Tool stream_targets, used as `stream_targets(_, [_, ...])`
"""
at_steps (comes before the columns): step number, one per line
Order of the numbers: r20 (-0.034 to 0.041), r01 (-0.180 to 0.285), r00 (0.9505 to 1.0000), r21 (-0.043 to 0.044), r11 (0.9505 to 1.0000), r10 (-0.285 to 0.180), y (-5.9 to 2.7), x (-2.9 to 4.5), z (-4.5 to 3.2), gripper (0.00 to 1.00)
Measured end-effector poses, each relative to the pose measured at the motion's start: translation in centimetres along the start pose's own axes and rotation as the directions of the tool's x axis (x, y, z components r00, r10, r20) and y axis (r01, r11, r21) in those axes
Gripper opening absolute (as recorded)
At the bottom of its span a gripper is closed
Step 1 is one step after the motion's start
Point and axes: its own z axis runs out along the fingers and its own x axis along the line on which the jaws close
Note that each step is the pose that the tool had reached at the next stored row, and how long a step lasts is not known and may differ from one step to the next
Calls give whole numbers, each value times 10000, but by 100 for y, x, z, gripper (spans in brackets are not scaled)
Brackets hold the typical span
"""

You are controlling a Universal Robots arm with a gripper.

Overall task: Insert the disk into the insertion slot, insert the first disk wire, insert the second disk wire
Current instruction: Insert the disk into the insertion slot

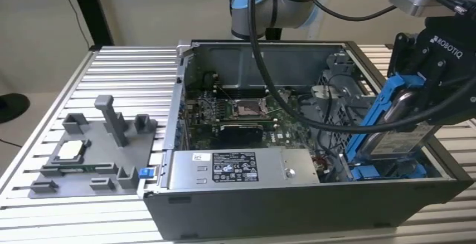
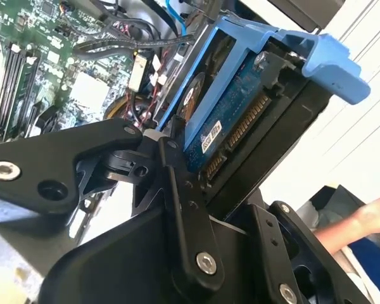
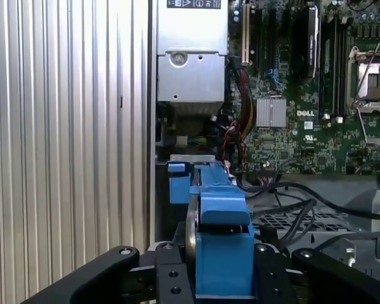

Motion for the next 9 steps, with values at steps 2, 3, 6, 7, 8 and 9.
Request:
stream_targets(2, [0,0,10000,0,10000,0,-8,-1,36,0])
stream_targets(3, [0,-1,10000,0,10000,1,-10,-1,55,0])
stream_targets(6, [1,0,10000,0,10000,0,-15,-1,110,0])
stream_targets(7, [1,-1,10000,0,10000,1,-16,-1,127,0])
stream_targets(8, [2,-1,10000,0,10000,1,-18,-1,145,0])
stream_targets(9, [1,-1,10000,0,10000,1,-19,-2,163,0])
